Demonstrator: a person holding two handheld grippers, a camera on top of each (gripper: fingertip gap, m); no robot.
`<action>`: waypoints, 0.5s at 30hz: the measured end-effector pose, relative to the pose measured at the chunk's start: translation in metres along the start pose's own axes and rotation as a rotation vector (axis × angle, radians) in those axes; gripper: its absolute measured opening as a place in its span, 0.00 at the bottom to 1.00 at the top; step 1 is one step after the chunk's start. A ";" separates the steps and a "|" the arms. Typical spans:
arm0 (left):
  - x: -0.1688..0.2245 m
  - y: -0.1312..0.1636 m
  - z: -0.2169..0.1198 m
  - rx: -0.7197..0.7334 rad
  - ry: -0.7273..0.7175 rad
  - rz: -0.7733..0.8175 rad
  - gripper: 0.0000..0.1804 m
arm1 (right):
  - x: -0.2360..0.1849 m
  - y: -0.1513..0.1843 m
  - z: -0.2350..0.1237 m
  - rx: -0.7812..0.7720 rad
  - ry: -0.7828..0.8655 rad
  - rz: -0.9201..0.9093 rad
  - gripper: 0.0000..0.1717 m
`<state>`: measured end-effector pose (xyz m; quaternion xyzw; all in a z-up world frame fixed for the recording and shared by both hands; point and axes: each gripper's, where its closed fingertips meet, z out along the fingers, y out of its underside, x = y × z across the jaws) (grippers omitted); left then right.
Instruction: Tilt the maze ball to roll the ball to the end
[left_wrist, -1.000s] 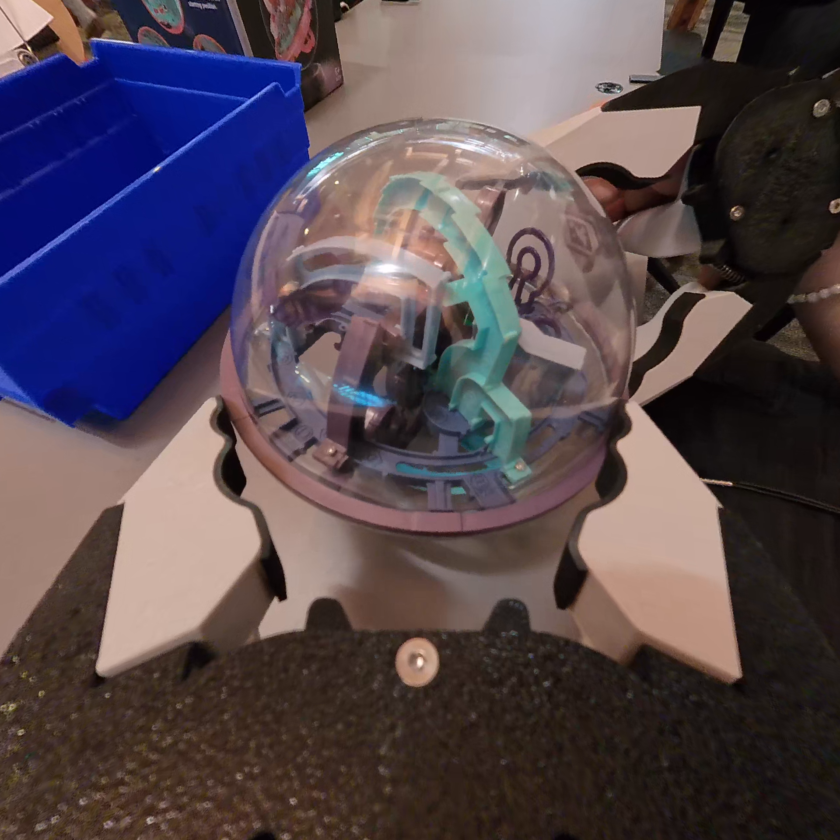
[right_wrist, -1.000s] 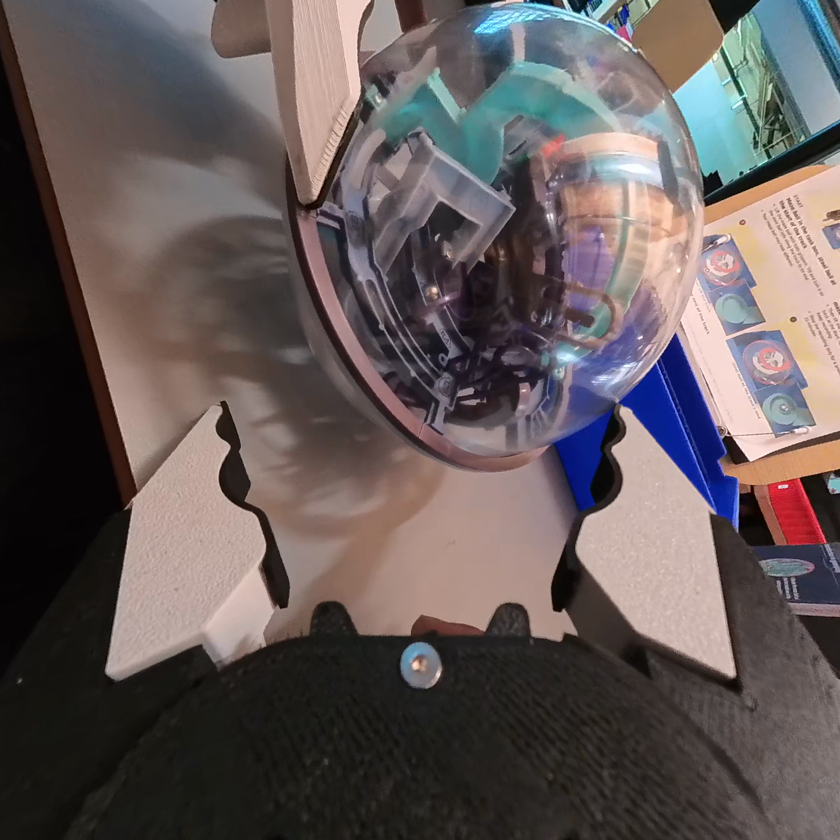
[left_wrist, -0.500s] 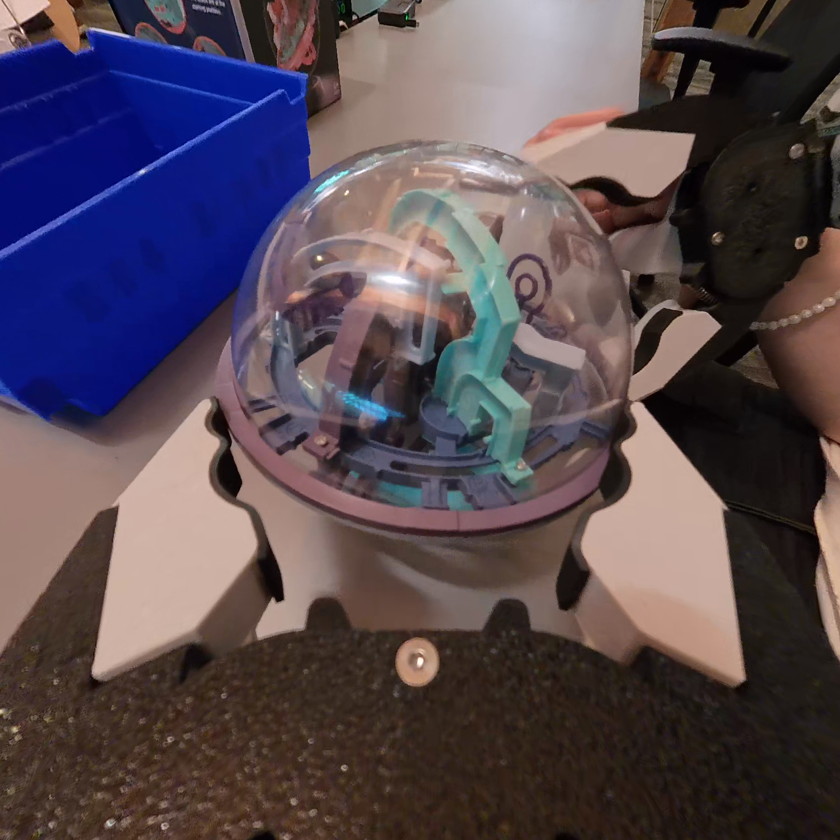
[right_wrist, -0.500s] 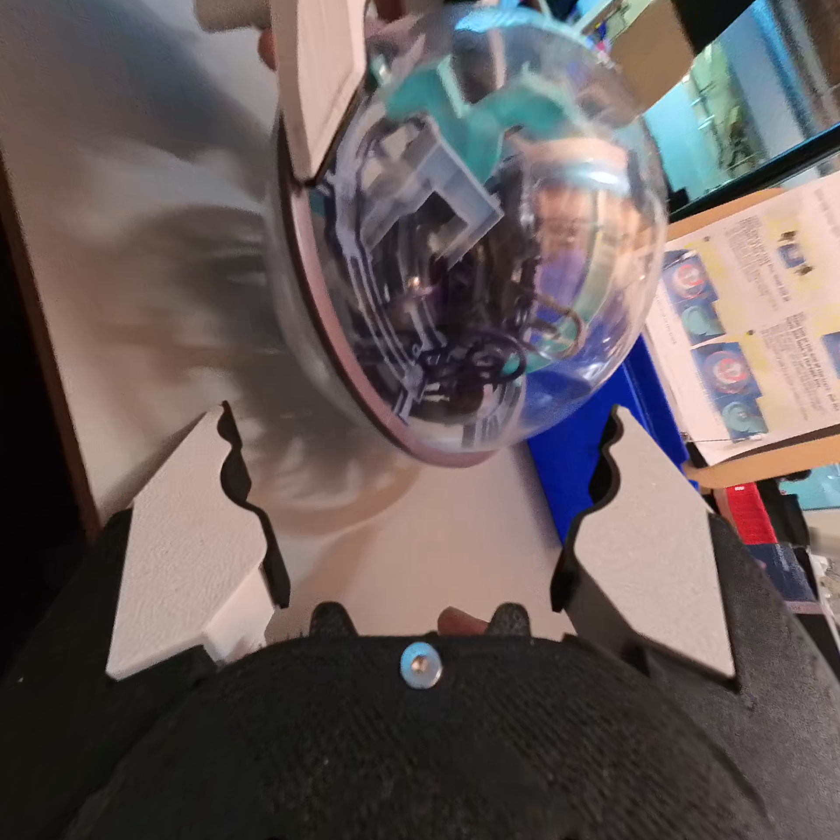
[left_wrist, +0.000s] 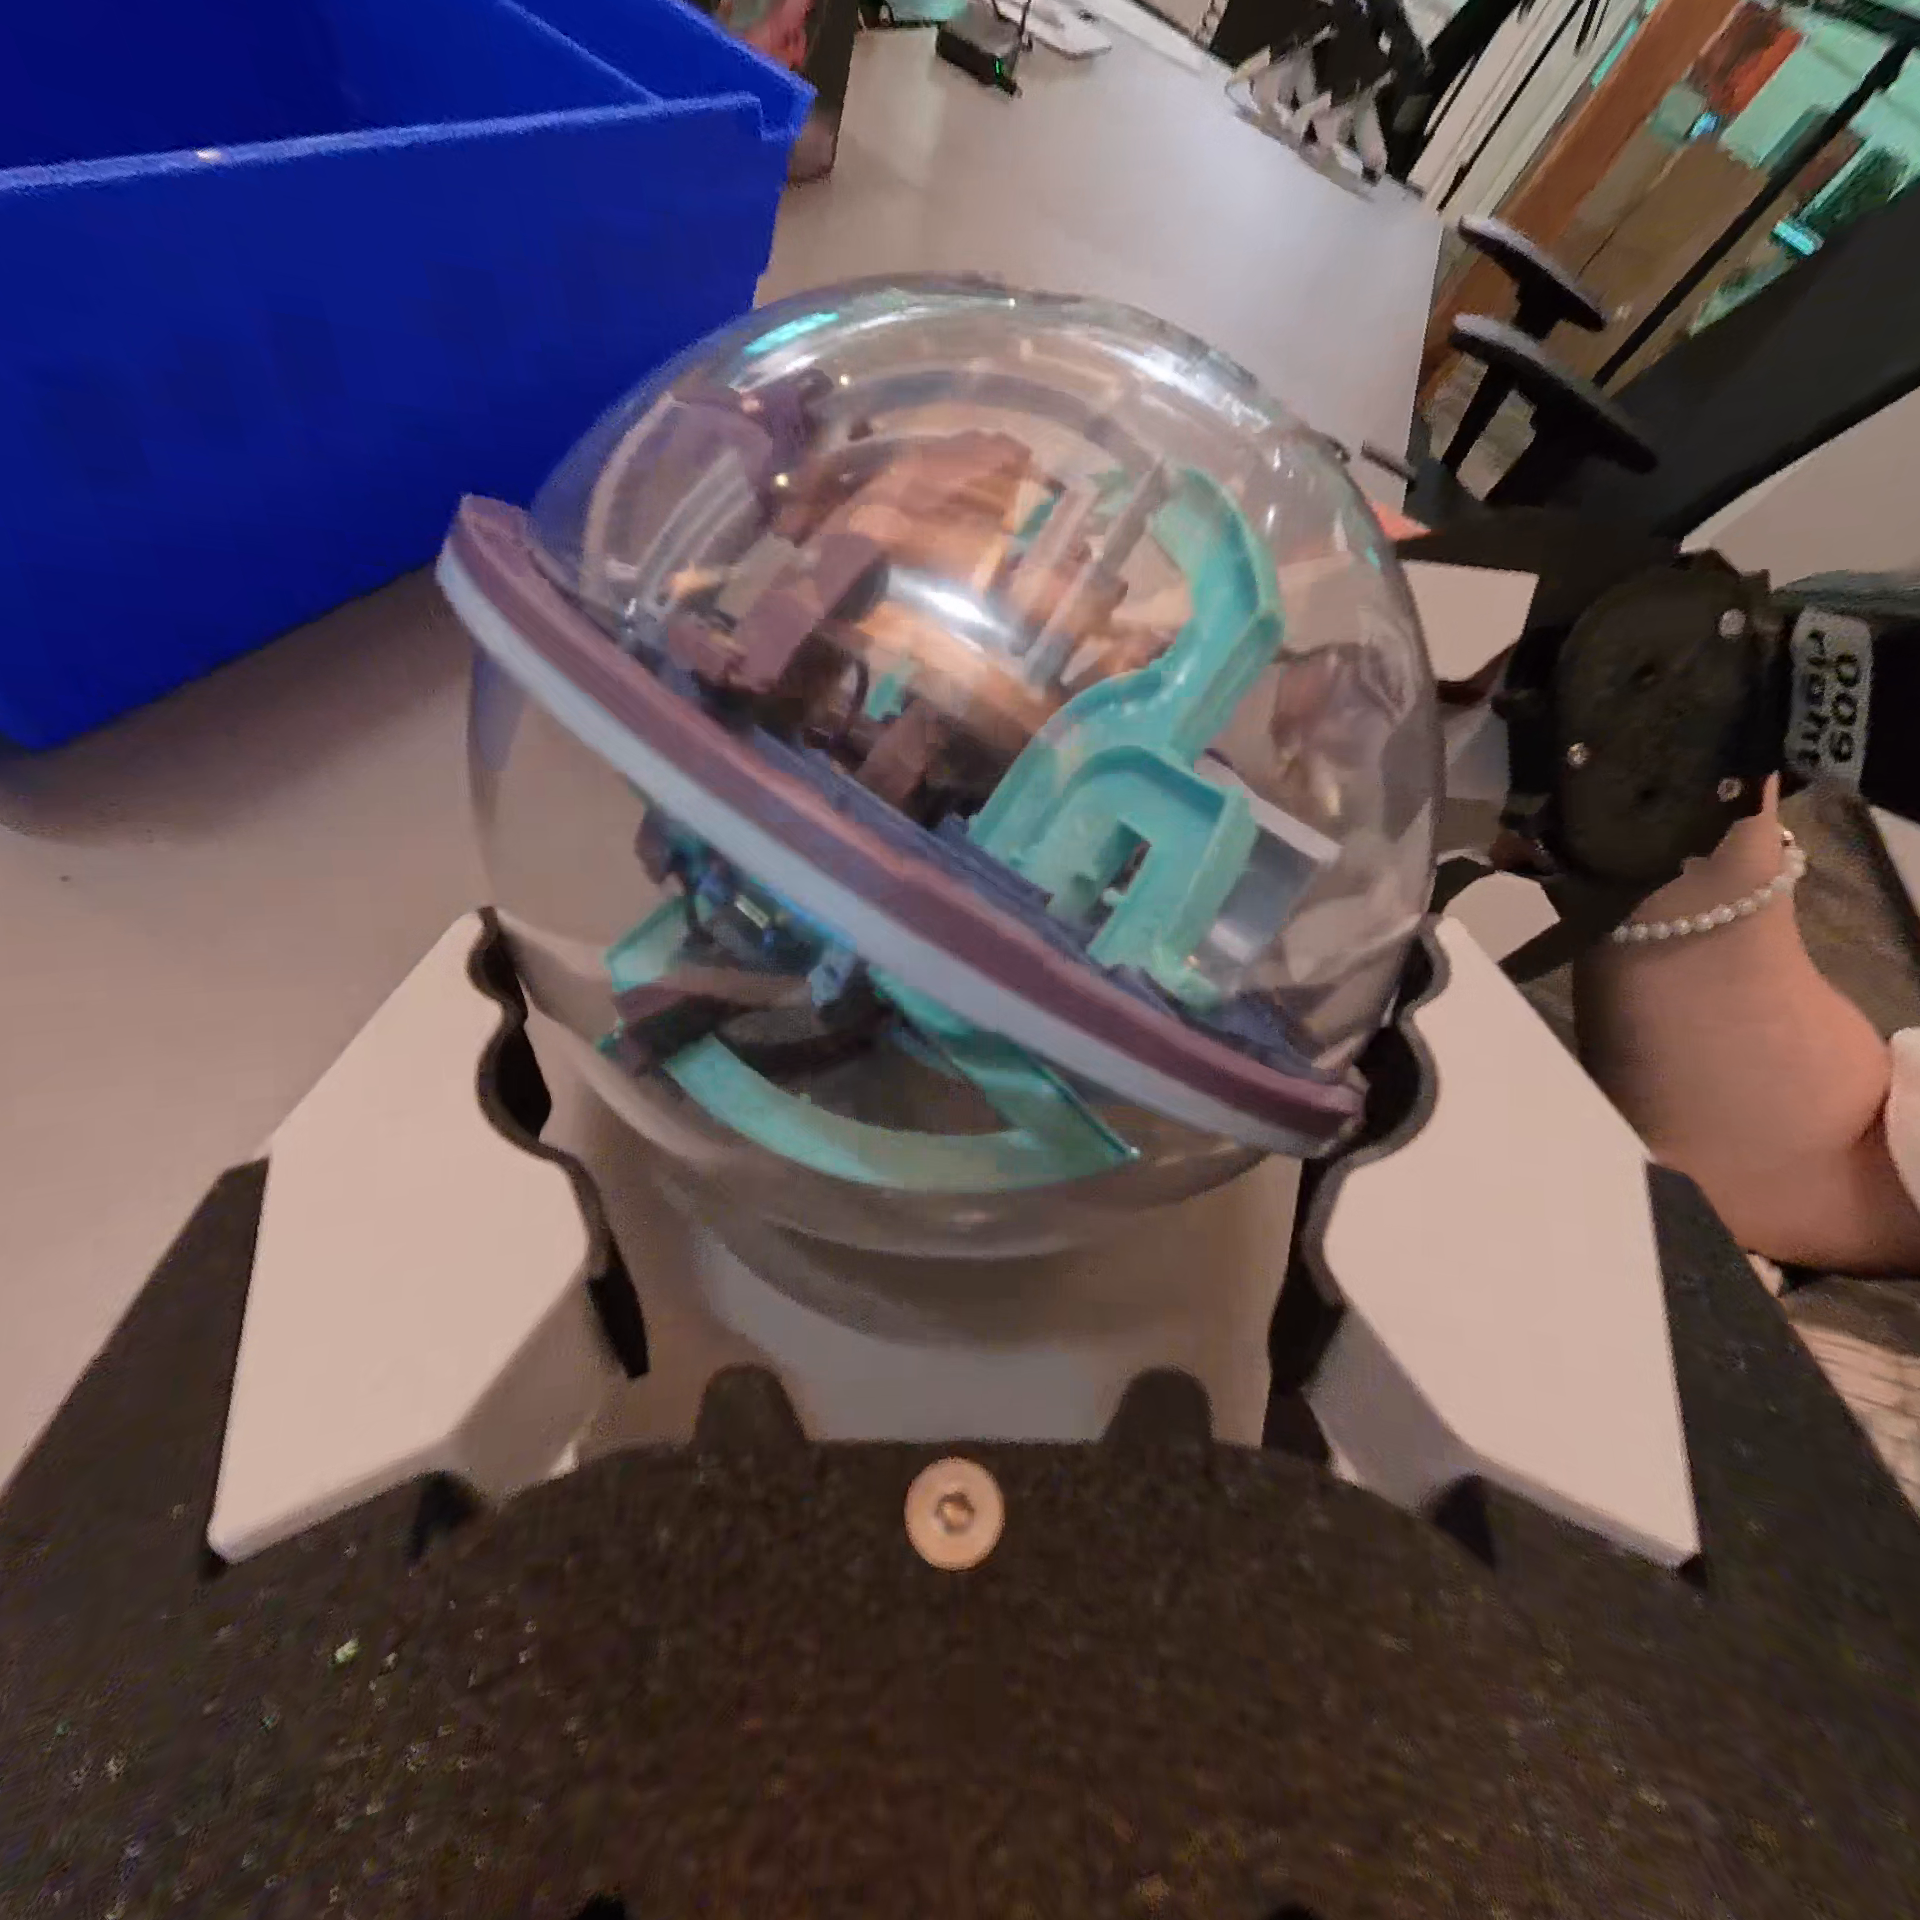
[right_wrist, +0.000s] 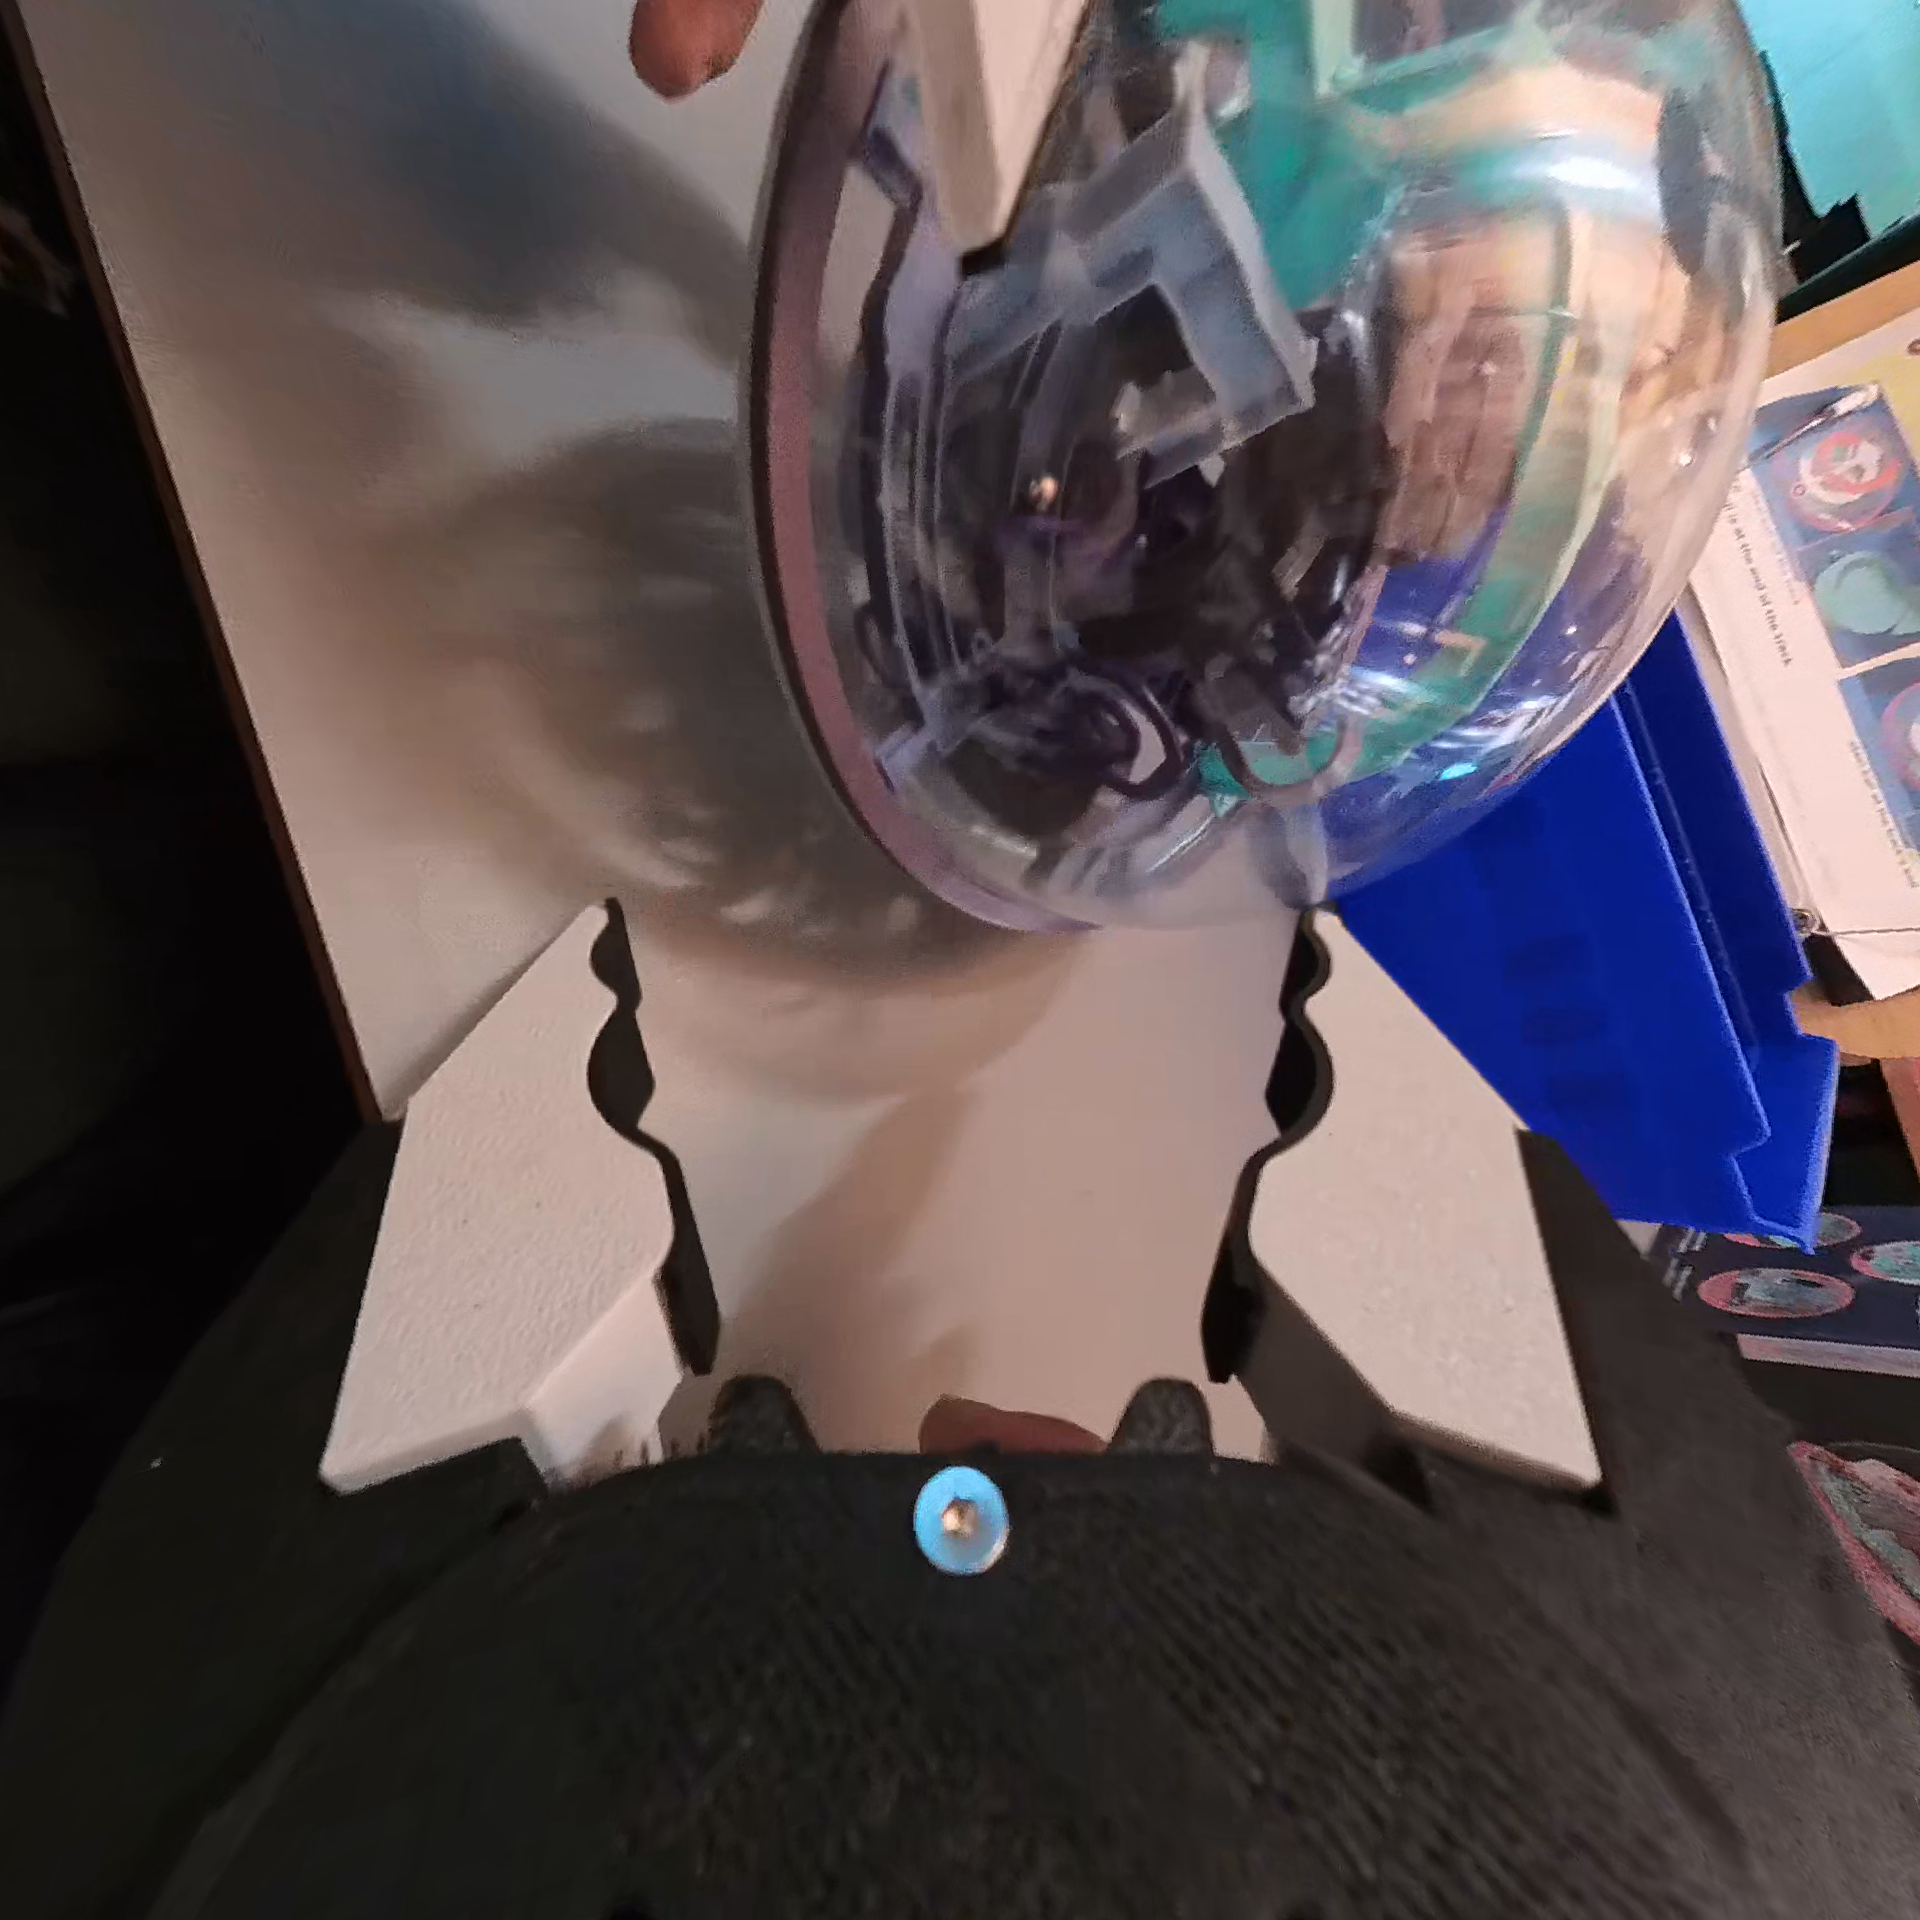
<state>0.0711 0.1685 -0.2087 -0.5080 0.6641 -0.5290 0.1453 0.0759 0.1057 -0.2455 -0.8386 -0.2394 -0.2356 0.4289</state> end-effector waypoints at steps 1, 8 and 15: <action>0.000 -0.001 -0.001 0.008 0.005 -0.003 0.86 | -0.001 0.001 -0.002 -0.002 -0.009 -0.016 0.70; 0.002 -0.002 -0.003 0.006 0.007 0.047 0.84 | 0.043 -0.028 -0.021 0.144 0.036 -0.013 0.76; 0.006 -0.002 -0.002 0.008 0.008 0.118 0.84 | 0.037 -0.052 0.008 0.219 -0.129 0.008 0.82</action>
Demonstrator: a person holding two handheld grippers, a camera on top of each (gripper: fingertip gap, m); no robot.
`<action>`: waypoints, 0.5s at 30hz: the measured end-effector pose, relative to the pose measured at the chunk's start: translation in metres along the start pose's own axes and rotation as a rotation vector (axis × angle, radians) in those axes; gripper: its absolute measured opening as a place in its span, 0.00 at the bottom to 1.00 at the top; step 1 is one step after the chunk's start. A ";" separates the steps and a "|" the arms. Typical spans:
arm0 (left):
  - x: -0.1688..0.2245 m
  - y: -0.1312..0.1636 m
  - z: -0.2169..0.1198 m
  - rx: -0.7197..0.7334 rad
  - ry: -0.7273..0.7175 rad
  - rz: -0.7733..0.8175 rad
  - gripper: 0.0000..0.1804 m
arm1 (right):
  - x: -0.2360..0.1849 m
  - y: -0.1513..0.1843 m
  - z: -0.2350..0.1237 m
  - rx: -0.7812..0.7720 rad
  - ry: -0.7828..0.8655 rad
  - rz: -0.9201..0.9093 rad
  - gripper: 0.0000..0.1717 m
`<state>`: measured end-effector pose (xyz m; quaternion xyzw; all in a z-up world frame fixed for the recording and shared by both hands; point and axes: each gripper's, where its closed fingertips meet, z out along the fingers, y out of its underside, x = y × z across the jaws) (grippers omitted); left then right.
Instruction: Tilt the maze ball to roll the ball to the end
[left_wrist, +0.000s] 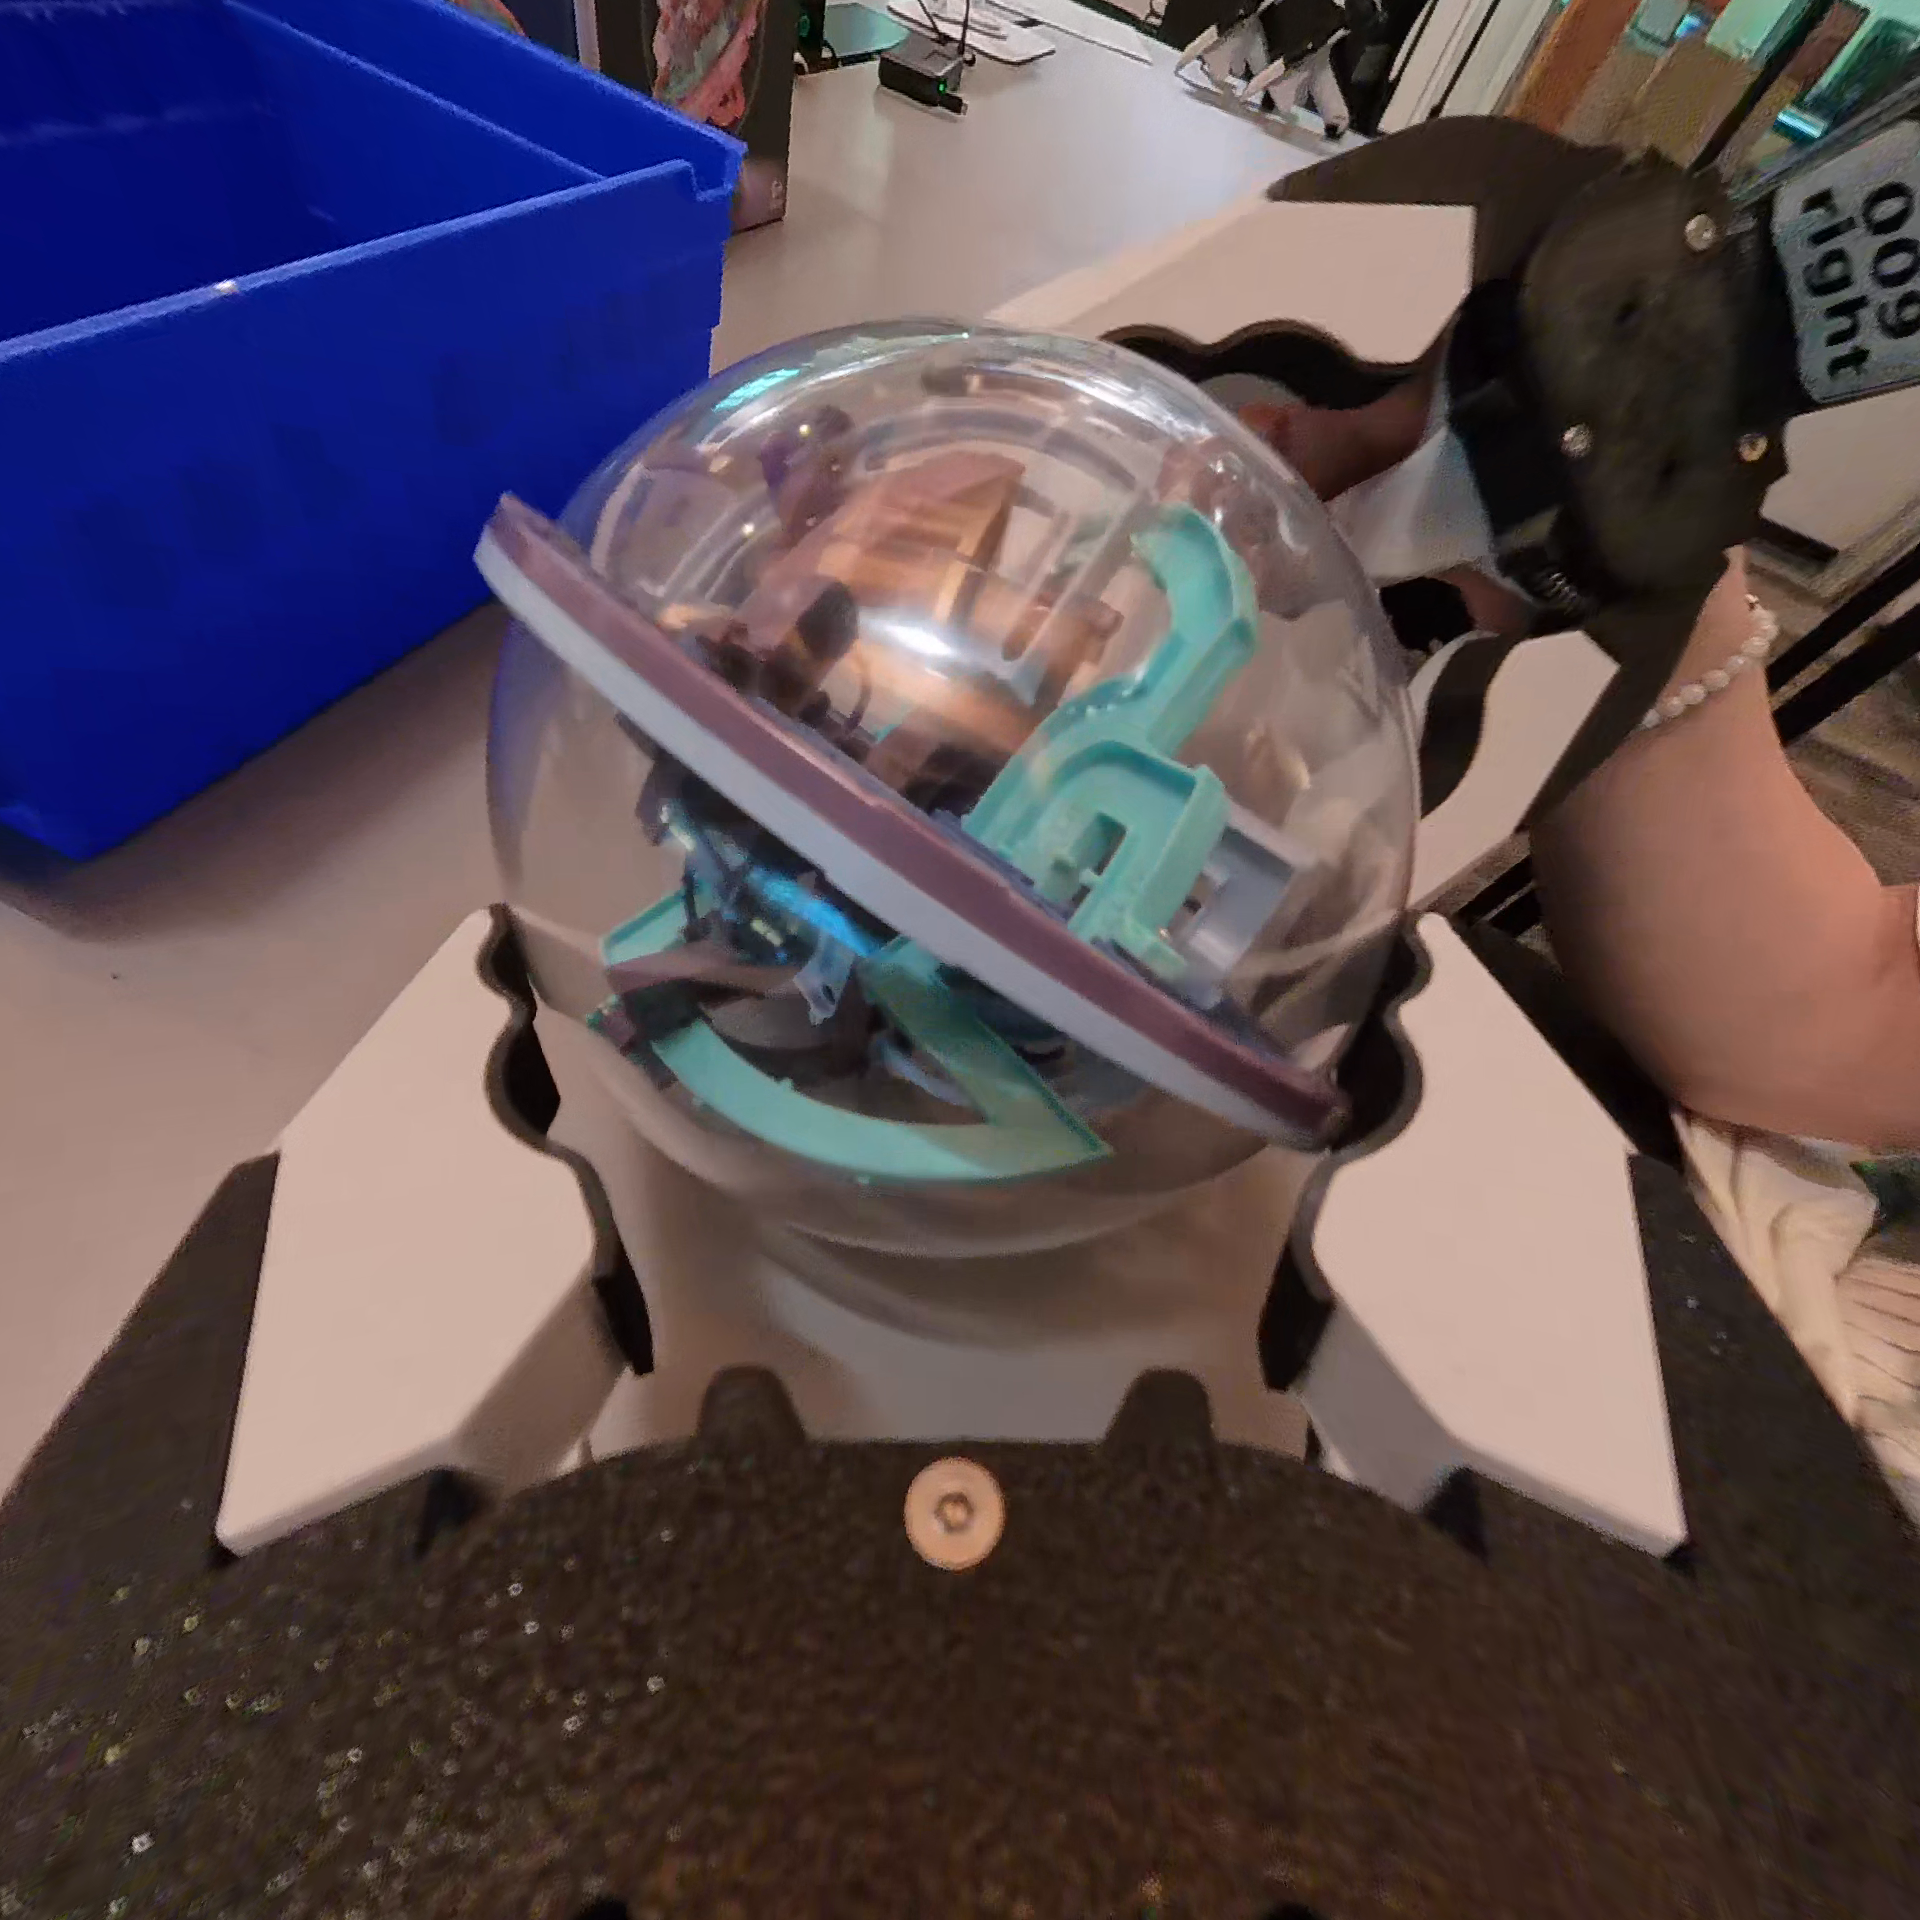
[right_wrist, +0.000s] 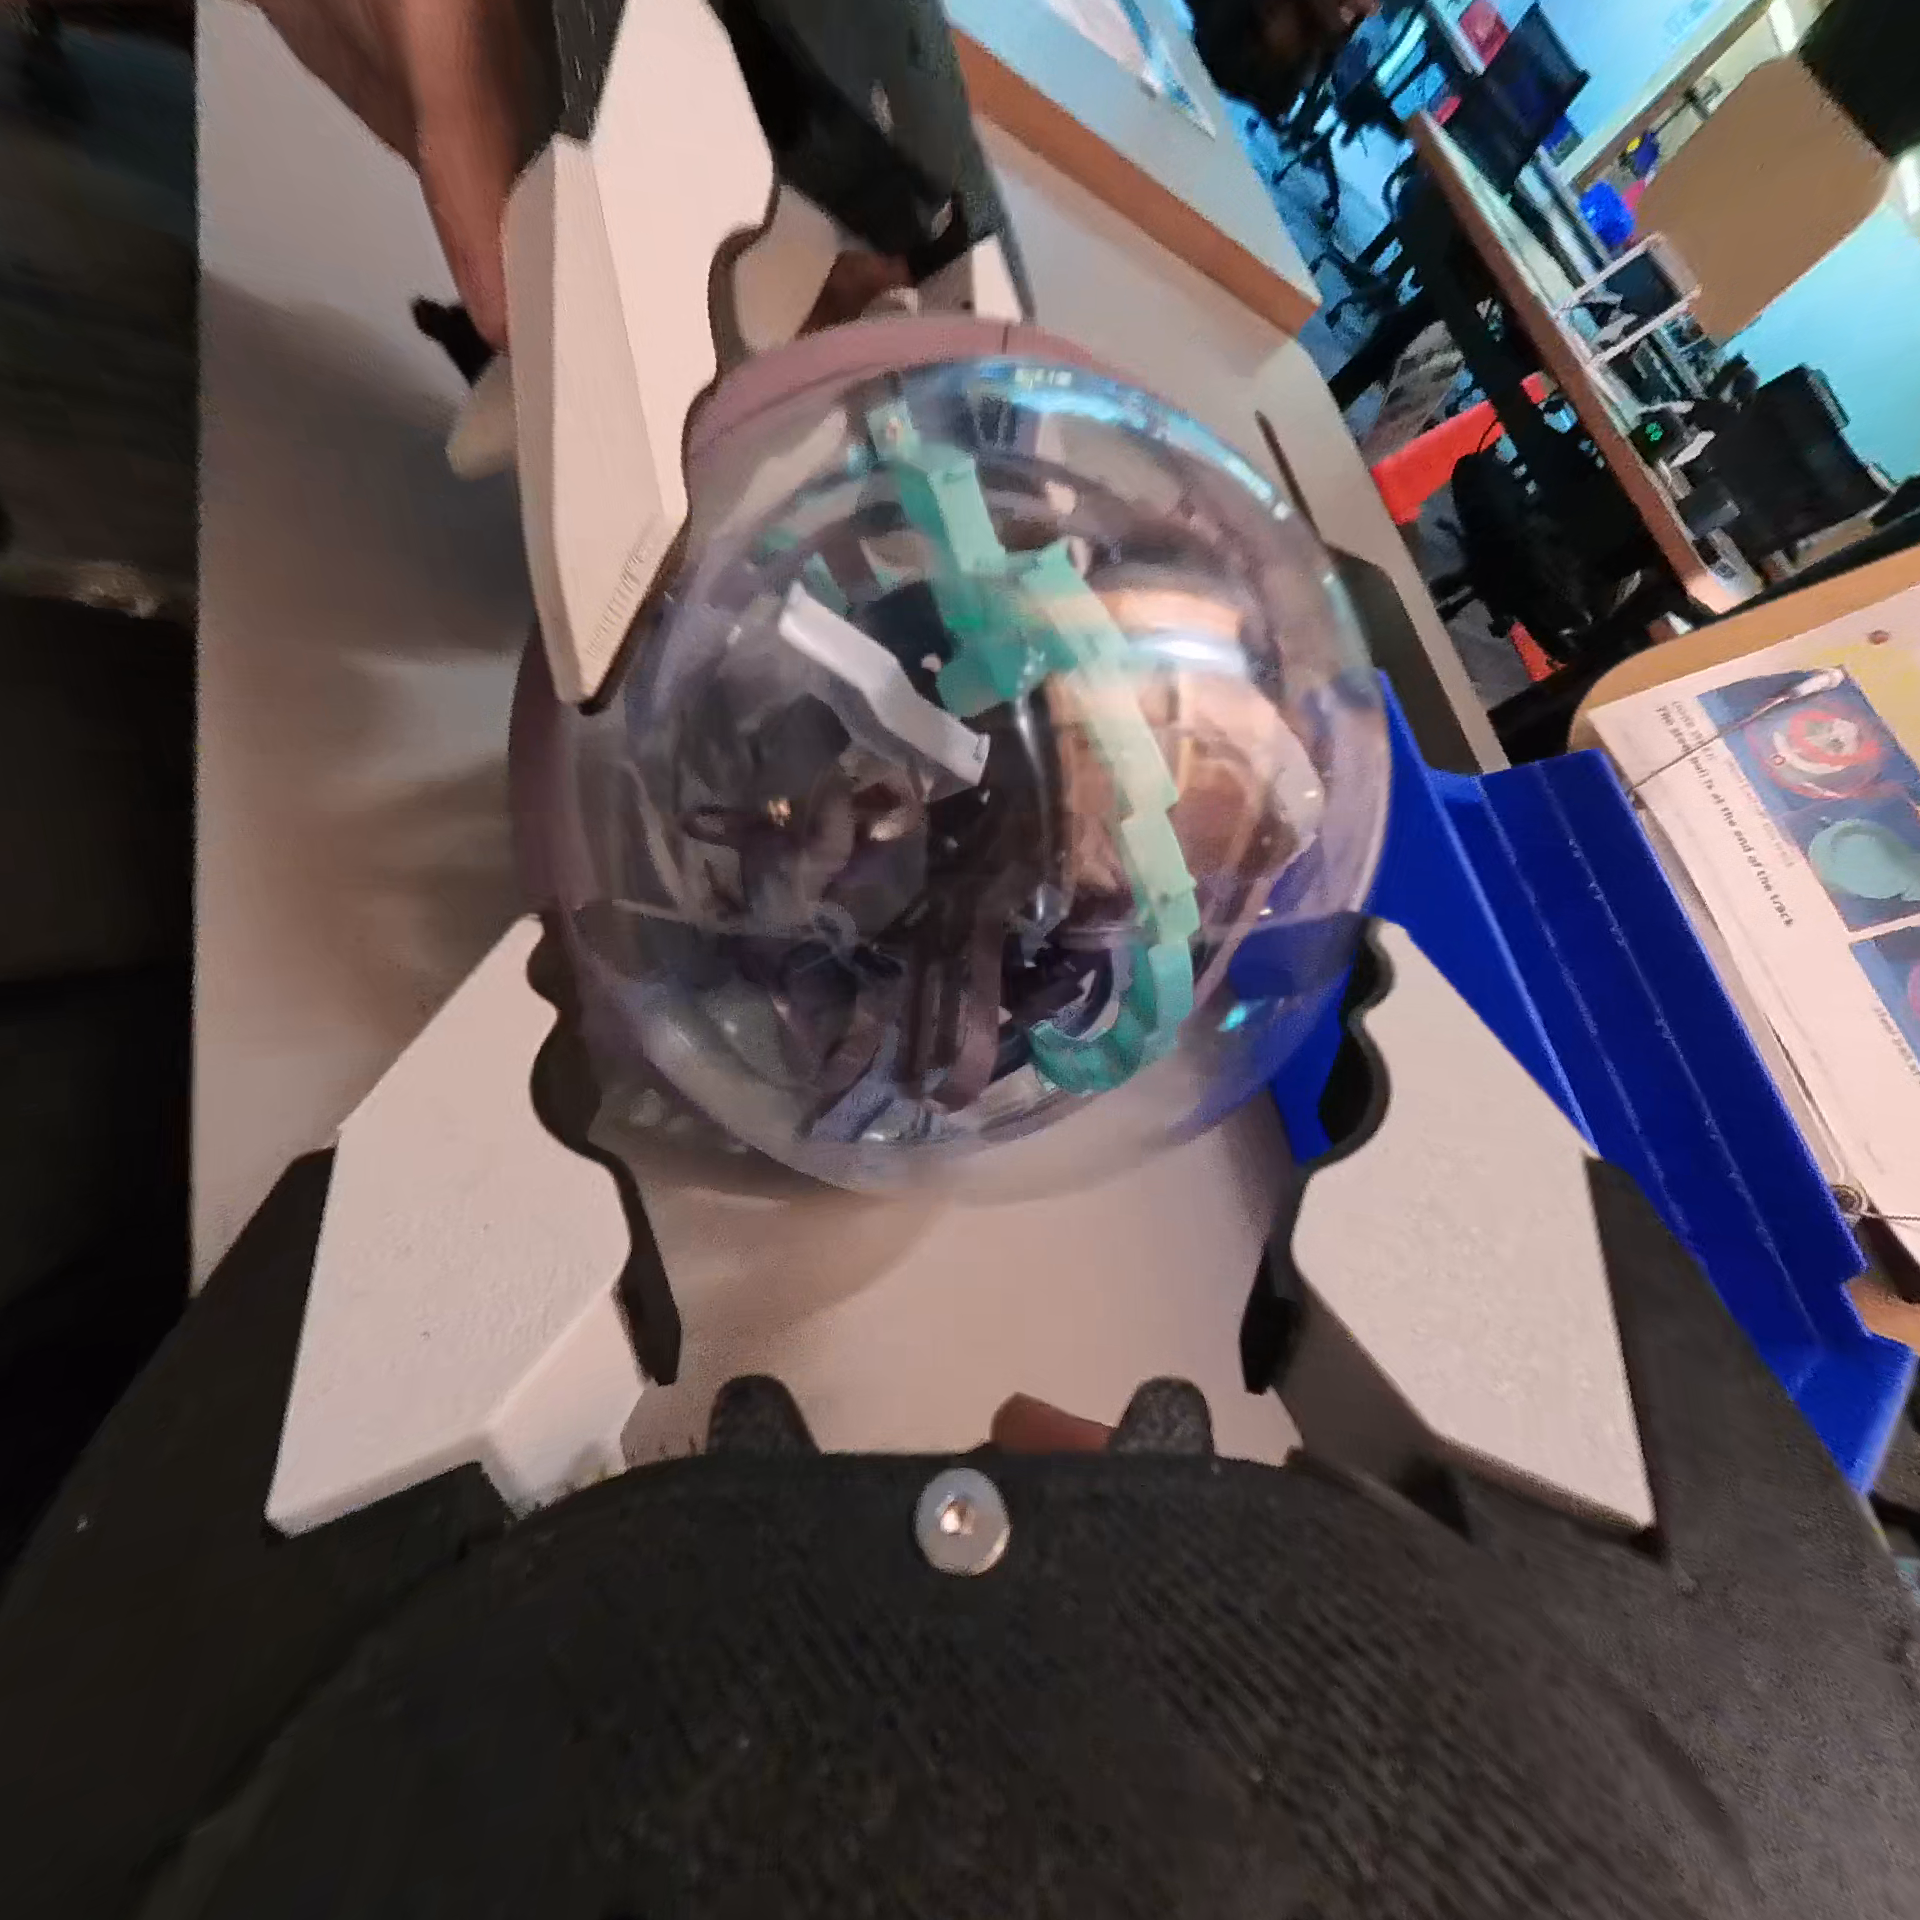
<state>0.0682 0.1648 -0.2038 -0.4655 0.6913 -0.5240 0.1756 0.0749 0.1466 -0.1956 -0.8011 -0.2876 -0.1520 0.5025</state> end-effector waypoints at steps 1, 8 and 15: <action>0.000 0.000 0.000 -0.001 -0.004 0.022 0.85 | -0.001 0.003 0.004 -0.008 0.009 -0.004 0.85; -0.001 -0.012 -0.003 0.074 -0.008 0.059 0.85 | -0.002 0.014 0.006 -0.001 0.080 0.053 0.81; 0.002 -0.016 -0.005 0.130 0.059 -0.012 0.85 | -0.006 0.010 0.004 0.050 0.075 0.115 0.81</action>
